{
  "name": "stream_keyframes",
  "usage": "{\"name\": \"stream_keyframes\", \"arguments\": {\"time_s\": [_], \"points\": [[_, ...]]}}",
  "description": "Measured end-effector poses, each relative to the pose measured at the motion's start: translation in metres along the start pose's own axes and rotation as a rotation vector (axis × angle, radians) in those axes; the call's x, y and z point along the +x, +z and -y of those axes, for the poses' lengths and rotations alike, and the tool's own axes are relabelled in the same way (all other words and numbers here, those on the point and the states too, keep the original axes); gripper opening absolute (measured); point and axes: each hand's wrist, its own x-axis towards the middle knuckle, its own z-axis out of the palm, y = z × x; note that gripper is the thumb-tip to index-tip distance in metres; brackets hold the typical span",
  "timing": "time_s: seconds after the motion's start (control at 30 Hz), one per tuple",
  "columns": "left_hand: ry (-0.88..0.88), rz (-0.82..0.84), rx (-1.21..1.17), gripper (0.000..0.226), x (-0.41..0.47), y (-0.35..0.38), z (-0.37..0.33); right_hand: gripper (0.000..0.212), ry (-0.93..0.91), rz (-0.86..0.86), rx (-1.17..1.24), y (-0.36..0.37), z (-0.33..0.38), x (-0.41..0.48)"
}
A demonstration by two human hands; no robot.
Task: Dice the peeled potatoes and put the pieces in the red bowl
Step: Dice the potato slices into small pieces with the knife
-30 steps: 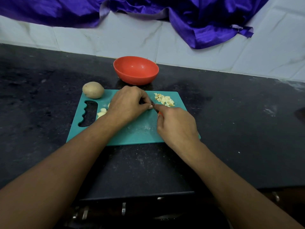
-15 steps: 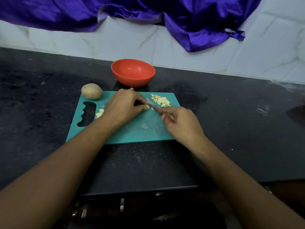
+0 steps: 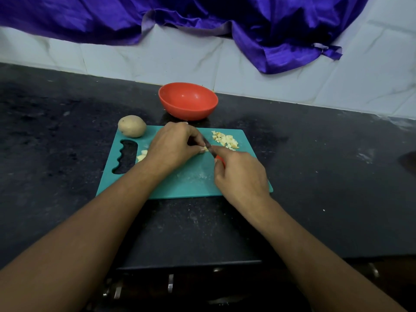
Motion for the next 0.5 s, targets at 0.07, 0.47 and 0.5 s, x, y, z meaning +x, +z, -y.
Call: {"name": "stream_keyframes", "arguments": {"time_s": [0.07, 0.47, 0.5], "points": [[-0.009, 0.003, -0.018, 0.008, 0.0013, 0.0010, 0.0018, 0.043, -0.021, -0.007, -0.031, 0.0008, 0.0020, -0.0003], [-0.020, 0.004, -0.015, 0.011, 0.0021, -0.0009, 0.0001, 0.048, -0.130, 0.083, -0.277, -0.0045, 0.0067, 0.0053], [-0.020, 0.003, -0.013, 0.010, 0.0018, -0.0008, -0.0002, 0.048, -0.141, 0.094, -0.293, -0.0059, 0.0058, 0.0058]]}}
